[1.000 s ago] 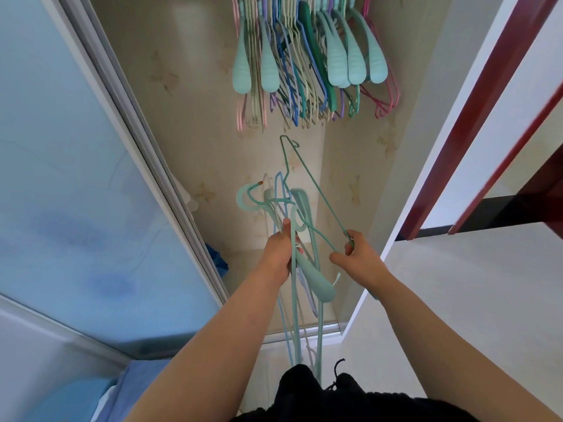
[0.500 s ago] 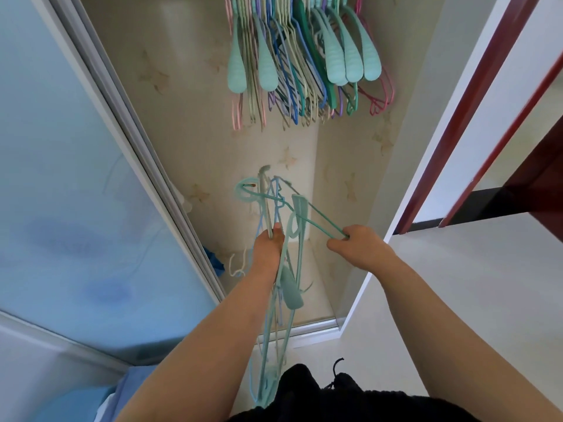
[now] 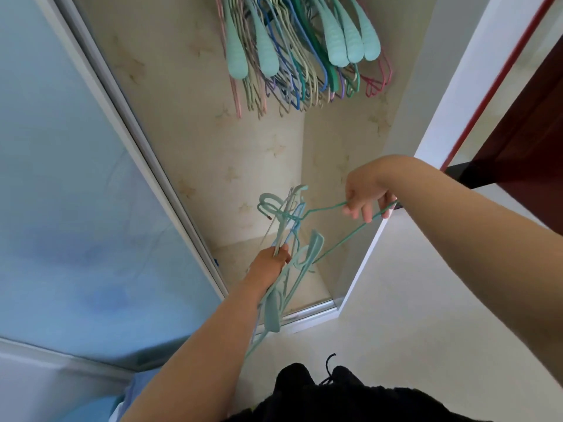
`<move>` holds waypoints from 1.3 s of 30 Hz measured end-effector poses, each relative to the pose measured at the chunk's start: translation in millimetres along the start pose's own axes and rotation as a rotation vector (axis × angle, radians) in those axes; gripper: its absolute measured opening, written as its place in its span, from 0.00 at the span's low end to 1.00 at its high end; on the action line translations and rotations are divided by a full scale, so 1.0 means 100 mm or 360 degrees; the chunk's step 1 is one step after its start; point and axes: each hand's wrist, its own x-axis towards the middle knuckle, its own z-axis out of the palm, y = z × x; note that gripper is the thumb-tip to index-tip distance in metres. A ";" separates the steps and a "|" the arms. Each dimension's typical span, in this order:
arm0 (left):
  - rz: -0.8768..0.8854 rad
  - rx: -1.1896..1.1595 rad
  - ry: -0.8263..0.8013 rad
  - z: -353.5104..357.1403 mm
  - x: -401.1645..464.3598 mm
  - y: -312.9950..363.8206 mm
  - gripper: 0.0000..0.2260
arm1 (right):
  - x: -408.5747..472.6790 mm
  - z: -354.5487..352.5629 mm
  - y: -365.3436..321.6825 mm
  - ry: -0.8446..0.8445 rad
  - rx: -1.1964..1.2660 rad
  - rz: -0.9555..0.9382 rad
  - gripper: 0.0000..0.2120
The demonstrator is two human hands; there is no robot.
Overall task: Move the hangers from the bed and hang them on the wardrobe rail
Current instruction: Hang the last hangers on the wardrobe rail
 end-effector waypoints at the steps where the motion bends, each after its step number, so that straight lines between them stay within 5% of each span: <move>1: -0.0008 -0.0056 -0.0018 -0.02 0.00 -0.04 0.22 | 0.01 0.00 -0.04 0.0075 -0.0148 0.0023 0.14; 15: -0.0278 -0.0766 -0.0421 -0.37 0.08 -0.58 0.19 | 0.24 0.36 0.65 0.1211 -0.1168 -0.0347 0.35; 20: -0.0455 -0.0944 -0.0339 -0.37 0.15 -0.57 0.17 | 0.20 0.46 0.85 0.1260 -0.0900 -0.0175 0.34; 25: -0.0580 -0.1025 -0.0161 -0.39 0.27 -0.42 0.17 | 0.18 0.47 0.77 0.0873 -0.0681 0.0209 0.25; 28: -0.0579 -0.1079 -0.0049 -0.43 0.37 -0.31 0.18 | 0.16 0.50 0.52 0.0715 -0.0501 0.0351 0.11; 33: -0.0485 -0.1333 0.0133 -0.59 0.52 -0.13 0.17 | 0.24 0.62 0.03 0.0409 0.0588 0.0013 0.07; 36: -0.0442 -0.1418 0.0300 -0.74 0.60 -0.01 0.12 | 0.24 0.58 -0.23 0.0607 0.0833 -0.0185 0.09; 39: -0.0402 -0.1516 0.0398 -0.90 0.65 0.07 0.09 | 0.18 0.41 -0.50 0.0943 0.0607 -0.0301 0.18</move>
